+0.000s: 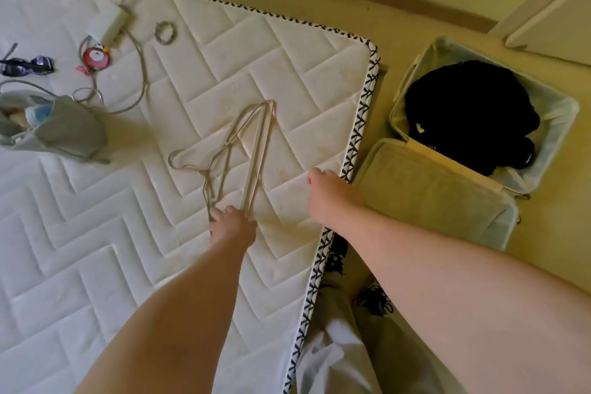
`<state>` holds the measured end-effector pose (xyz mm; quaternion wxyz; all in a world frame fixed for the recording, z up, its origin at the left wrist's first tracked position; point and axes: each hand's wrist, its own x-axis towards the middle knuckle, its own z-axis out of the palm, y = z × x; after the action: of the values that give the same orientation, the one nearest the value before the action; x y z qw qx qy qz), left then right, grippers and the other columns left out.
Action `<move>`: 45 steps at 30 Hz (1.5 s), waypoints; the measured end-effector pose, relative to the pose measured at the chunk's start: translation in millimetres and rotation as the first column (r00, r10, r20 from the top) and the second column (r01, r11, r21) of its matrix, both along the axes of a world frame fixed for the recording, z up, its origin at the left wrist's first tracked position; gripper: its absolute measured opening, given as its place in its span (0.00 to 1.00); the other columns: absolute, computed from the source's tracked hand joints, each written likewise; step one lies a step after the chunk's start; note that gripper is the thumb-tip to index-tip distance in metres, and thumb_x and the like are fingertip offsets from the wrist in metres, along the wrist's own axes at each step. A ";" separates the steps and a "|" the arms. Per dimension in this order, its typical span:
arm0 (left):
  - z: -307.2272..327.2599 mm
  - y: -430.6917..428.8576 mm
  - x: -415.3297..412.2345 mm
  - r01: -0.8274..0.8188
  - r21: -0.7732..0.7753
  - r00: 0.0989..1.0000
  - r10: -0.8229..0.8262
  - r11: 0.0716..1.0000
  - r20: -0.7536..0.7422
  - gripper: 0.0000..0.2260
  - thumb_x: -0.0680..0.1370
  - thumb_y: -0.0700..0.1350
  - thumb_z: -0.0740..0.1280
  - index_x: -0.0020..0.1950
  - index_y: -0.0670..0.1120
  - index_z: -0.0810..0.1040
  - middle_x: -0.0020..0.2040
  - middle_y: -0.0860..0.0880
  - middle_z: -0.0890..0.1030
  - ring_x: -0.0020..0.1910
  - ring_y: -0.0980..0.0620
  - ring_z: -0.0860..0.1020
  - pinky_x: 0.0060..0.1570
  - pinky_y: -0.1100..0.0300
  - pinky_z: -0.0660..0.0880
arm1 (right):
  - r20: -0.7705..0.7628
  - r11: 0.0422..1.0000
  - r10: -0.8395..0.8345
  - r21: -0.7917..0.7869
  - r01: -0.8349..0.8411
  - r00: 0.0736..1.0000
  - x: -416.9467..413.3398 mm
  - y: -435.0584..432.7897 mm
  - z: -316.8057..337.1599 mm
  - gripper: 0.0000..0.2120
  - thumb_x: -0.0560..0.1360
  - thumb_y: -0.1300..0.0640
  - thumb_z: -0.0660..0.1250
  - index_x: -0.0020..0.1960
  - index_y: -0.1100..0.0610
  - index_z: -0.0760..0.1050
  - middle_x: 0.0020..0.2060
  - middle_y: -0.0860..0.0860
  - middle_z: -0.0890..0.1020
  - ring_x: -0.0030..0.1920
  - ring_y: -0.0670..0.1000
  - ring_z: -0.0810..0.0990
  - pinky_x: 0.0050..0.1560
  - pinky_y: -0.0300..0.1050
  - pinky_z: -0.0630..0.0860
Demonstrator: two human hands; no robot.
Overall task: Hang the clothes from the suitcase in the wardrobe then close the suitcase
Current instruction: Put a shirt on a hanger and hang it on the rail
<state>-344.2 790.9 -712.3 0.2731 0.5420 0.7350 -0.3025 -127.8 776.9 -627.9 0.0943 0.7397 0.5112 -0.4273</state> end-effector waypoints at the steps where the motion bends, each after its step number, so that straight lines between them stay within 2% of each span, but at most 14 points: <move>1: -7.9 -3.4 -0.8 0.001 0.010 1.000 -0.001 1.000 -0.001 0.31 0.79 0.58 0.67 0.75 0.42 0.62 0.75 0.38 0.58 0.70 0.35 0.68 0.65 0.43 0.73 | 0.003 1.000 -0.002 0.001 0.002 1.000 -1.5 4.8 -7.6 0.23 0.76 0.66 0.57 0.70 0.54 0.65 0.62 0.54 0.72 0.57 0.59 0.78 0.54 0.54 0.78; 5: -25.6 -15.5 -5.0 0.040 0.082 0.999 -0.037 0.996 -0.037 0.25 0.79 0.52 0.68 0.72 0.47 0.65 0.71 0.42 0.66 0.66 0.37 0.70 0.63 0.42 0.73 | -0.014 1.000 0.007 0.002 -0.007 1.000 -12.4 8.7 -33.0 0.22 0.77 0.64 0.57 0.70 0.53 0.65 0.63 0.54 0.73 0.56 0.59 0.78 0.54 0.55 0.78; 7: -25.4 -14.4 -7.0 0.025 0.116 0.998 -0.017 0.993 -0.067 0.17 0.80 0.47 0.66 0.68 0.50 0.69 0.66 0.44 0.69 0.65 0.39 0.71 0.61 0.42 0.72 | -0.021 1.000 0.015 0.013 -0.015 1.000 -15.8 7.0 -38.0 0.21 0.78 0.64 0.58 0.70 0.54 0.66 0.62 0.54 0.73 0.55 0.58 0.79 0.53 0.54 0.79; 10: -25.5 -13.2 -17.1 -0.026 0.155 0.997 0.036 0.988 -0.062 0.15 0.80 0.38 0.61 0.65 0.49 0.74 0.65 0.46 0.71 0.66 0.41 0.69 0.62 0.41 0.70 | -0.019 0.999 0.029 0.023 -0.028 0.999 -15.9 3.0 -38.5 0.19 0.79 0.64 0.58 0.69 0.55 0.66 0.61 0.55 0.73 0.54 0.59 0.79 0.49 0.51 0.77; 16: -20.4 -10.9 -34.8 -0.136 0.186 0.988 0.119 0.973 0.099 0.07 0.82 0.46 0.60 0.58 0.55 0.75 0.79 0.49 0.57 0.80 0.39 0.49 0.70 0.28 0.58 | -0.029 0.999 0.036 0.019 -0.035 0.999 -15.3 0.0 -30.4 0.20 0.79 0.63 0.56 0.71 0.54 0.65 0.63 0.55 0.72 0.55 0.58 0.78 0.50 0.52 0.78; 19: -15.1 -13.4 -37.3 -0.186 0.219 0.970 0.144 0.958 0.195 0.06 0.82 0.50 0.61 0.57 0.55 0.76 0.80 0.50 0.56 0.79 0.40 0.55 0.67 0.33 0.67 | -0.035 1.000 0.017 0.021 -0.016 0.999 -11.7 -1.3 -29.8 0.19 0.79 0.63 0.57 0.69 0.55 0.66 0.62 0.55 0.73 0.54 0.58 0.79 0.51 0.53 0.78; 21: -12.6 -14.2 -35.7 -0.166 0.238 0.978 0.130 0.957 0.161 0.10 0.83 0.52 0.60 0.61 0.55 0.76 0.80 0.51 0.57 0.77 0.42 0.59 0.66 0.34 0.66 | -0.035 1.000 -0.002 0.026 0.003 0.999 -8.3 -3.1 -30.6 0.18 0.79 0.63 0.58 0.69 0.55 0.66 0.62 0.55 0.73 0.54 0.58 0.79 0.51 0.53 0.78; 25: -6.7 -11.5 -20.1 -0.033 0.442 0.999 0.031 0.897 0.012 0.14 0.84 0.52 0.56 0.62 0.49 0.77 0.76 0.52 0.62 0.74 0.41 0.59 0.66 0.36 0.60 | -0.029 0.998 -0.048 0.036 0.049 0.998 1.3 -7.7 -33.4 0.19 0.80 0.62 0.58 0.70 0.55 0.65 0.61 0.54 0.73 0.53 0.58 0.79 0.48 0.52 0.77; 28: 5.6 -8.1 17.4 -0.032 0.569 0.995 -0.027 0.822 0.094 0.10 0.83 0.53 0.59 0.54 0.51 0.78 0.74 0.51 0.63 0.75 0.39 0.56 0.67 0.37 0.57 | -0.016 0.988 -0.128 0.081 0.129 0.992 13.3 -11.0 -30.7 0.18 0.79 0.63 0.59 0.68 0.55 0.66 0.61 0.55 0.74 0.52 0.57 0.79 0.49 0.53 0.79; 31: 12.5 0.3 70.4 0.026 0.636 0.962 -0.193 0.771 0.194 0.09 0.83 0.53 0.62 0.53 0.50 0.79 0.73 0.50 0.65 0.76 0.38 0.55 0.68 0.36 0.56 | 0.000 0.962 -0.246 0.121 0.244 0.969 27.7 -8.6 -26.6 0.17 0.79 0.63 0.59 0.67 0.55 0.66 0.62 0.55 0.73 0.54 0.57 0.79 0.51 0.55 0.79; 33: 7.0 12.1 117.2 0.123 0.654 0.904 -0.356 0.746 0.236 0.10 0.83 0.53 0.62 0.52 0.50 0.80 0.72 0.50 0.67 0.75 0.38 0.56 0.68 0.37 0.56 | 0.031 0.927 -0.352 0.150 0.344 0.935 48.5 -9.2 -29.5 0.14 0.79 0.61 0.59 0.65 0.54 0.67 0.60 0.54 0.74 0.54 0.57 0.79 0.51 0.56 0.79; 36: -4.1 34.8 173.2 0.237 0.626 0.835 -0.485 0.743 0.259 0.13 0.83 0.54 0.60 0.53 0.50 0.82 0.72 0.50 0.68 0.75 0.39 0.56 0.69 0.38 0.55 | 0.072 0.885 -0.446 0.181 0.428 0.892 75.8 -9.3 -34.6 0.14 0.79 0.59 0.62 0.63 0.55 0.69 0.60 0.54 0.75 0.56 0.57 0.78 0.53 0.54 0.79; 40: -39.1 75.1 251.8 0.336 0.607 0.784 -0.571 0.720 0.243 0.17 0.85 0.54 0.56 0.57 0.49 0.81 0.72 0.49 0.66 0.75 0.38 0.56 0.70 0.38 0.55 | 0.222 0.852 -0.522 0.180 0.492 0.823 135.0 -6.4 -71.5 0.18 0.78 0.58 0.66 0.67 0.57 0.69 0.63 0.55 0.74 0.59 0.58 0.77 0.56 0.53 0.78; 45: -91.4 142.2 330.0 0.364 0.649 0.774 -0.605 0.668 0.189 0.20 0.85 0.54 0.51 0.65 0.44 0.75 0.72 0.45 0.65 0.75 0.37 0.56 0.71 0.39 0.57 | 0.341 0.826 -0.559 0.150 0.543 0.756 204.8 28.5 -153.5 0.19 0.79 0.63 0.59 0.70 0.61 0.67 0.68 0.58 0.71 0.64 0.59 0.74 0.59 0.52 0.74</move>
<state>-14.2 933.1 -803.7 0.1427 0.8257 0.5456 -0.0129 77.0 805.4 -781.3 0.0438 0.9259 0.2522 -0.2778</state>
